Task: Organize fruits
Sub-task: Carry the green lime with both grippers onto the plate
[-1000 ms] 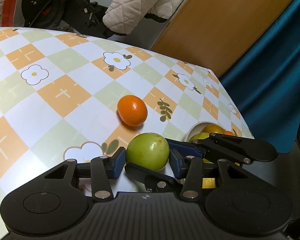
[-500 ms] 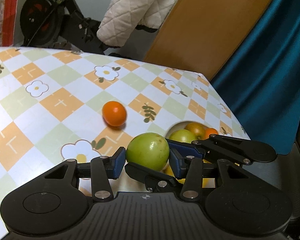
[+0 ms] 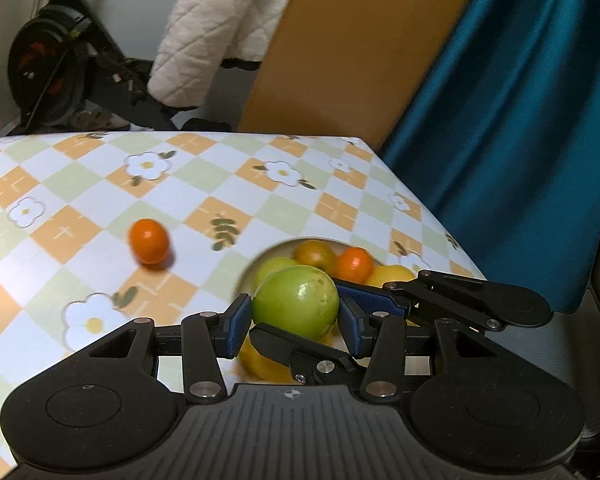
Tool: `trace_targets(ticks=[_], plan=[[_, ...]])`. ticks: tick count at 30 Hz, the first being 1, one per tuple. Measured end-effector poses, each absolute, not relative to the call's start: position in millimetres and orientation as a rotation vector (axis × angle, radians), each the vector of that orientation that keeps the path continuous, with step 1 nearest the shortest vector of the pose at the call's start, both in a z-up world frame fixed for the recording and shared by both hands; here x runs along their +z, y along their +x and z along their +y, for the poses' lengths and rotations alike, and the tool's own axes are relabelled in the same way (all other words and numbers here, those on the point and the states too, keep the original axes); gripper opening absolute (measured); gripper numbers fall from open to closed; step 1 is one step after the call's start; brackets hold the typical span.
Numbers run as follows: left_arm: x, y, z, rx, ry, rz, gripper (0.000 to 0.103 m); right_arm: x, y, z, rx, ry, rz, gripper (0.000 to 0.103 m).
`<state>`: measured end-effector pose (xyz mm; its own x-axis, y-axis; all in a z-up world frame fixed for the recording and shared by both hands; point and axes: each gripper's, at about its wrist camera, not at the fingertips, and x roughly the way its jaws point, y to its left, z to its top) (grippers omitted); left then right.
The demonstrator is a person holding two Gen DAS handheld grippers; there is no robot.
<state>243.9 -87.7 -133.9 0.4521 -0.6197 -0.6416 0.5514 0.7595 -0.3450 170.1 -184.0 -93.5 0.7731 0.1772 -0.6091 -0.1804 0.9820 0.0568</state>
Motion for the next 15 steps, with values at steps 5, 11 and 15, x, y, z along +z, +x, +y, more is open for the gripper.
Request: trace_targets(ticks=[5, 11, 15], plan=[[-132, 235, -111, -0.757, -0.047, 0.832, 0.049, -94, 152, -209, 0.155, 0.031, 0.641, 0.041], [-138, 228, -136, -0.787, -0.020, 0.856, 0.049, -100, 137, -235, 0.114, 0.071, 0.638, 0.041], [-141, 226, -145, -0.798, -0.007, 0.870, 0.050, -106, 132, -247, 0.094, 0.094, 0.642, 0.041]])
